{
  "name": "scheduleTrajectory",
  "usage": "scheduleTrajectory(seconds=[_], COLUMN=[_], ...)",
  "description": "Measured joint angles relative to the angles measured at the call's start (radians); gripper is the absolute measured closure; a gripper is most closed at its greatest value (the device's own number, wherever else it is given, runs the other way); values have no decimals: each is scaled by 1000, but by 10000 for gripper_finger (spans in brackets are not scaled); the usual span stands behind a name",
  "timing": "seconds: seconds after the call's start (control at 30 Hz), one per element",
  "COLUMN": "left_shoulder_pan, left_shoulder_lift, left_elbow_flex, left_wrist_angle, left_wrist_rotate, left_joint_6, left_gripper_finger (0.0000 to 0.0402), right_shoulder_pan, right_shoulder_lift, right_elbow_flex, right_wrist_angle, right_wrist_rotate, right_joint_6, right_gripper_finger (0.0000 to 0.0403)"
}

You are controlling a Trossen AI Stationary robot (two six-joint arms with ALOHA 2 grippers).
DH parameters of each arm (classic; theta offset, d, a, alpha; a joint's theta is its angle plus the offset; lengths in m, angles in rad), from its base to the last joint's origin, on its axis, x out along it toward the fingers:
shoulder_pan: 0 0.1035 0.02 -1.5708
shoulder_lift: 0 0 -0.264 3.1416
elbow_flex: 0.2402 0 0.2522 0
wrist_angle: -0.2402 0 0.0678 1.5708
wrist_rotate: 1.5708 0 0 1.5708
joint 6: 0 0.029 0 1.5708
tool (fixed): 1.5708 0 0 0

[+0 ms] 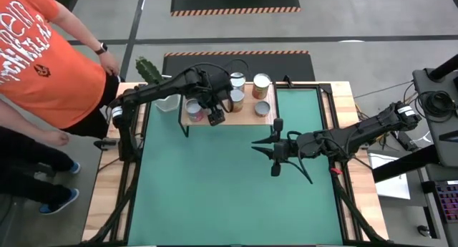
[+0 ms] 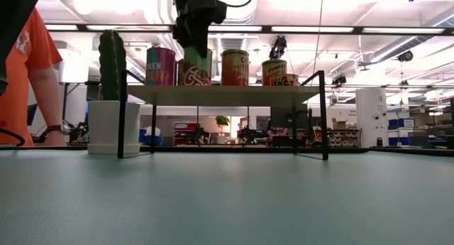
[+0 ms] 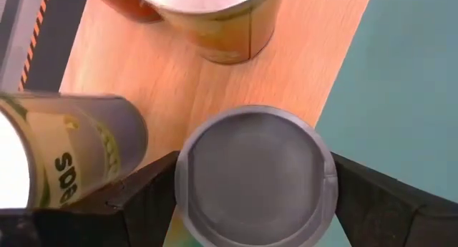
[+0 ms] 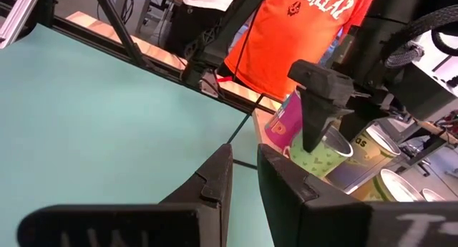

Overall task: Pick and place cans onto a shelf
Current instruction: Put the canned spaghetti sauce on the shelf, then adjust the canned goods on the shelf

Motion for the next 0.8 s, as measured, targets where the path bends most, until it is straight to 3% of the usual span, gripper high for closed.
scheduleTrajectory(seconds=[0.27,0.8], left_shoulder_pan=[0,-27], left_shoulder_lift=[0,-5], left_elbow_flex=[22,239], left_wrist_angle=[-9,-58], left_wrist_rotate=[-7,-7], left_joint_6=[33,91], left_gripper_finger=[93,93], right_shoulder_pan=[0,0], right_shoulder_lift=[0,0], right_elbow_flex=[0,0], right_wrist_angle=[0,-2], right_wrist_rotate=[0,0], right_joint_6=[0,8], right_gripper_finger=[346,346])
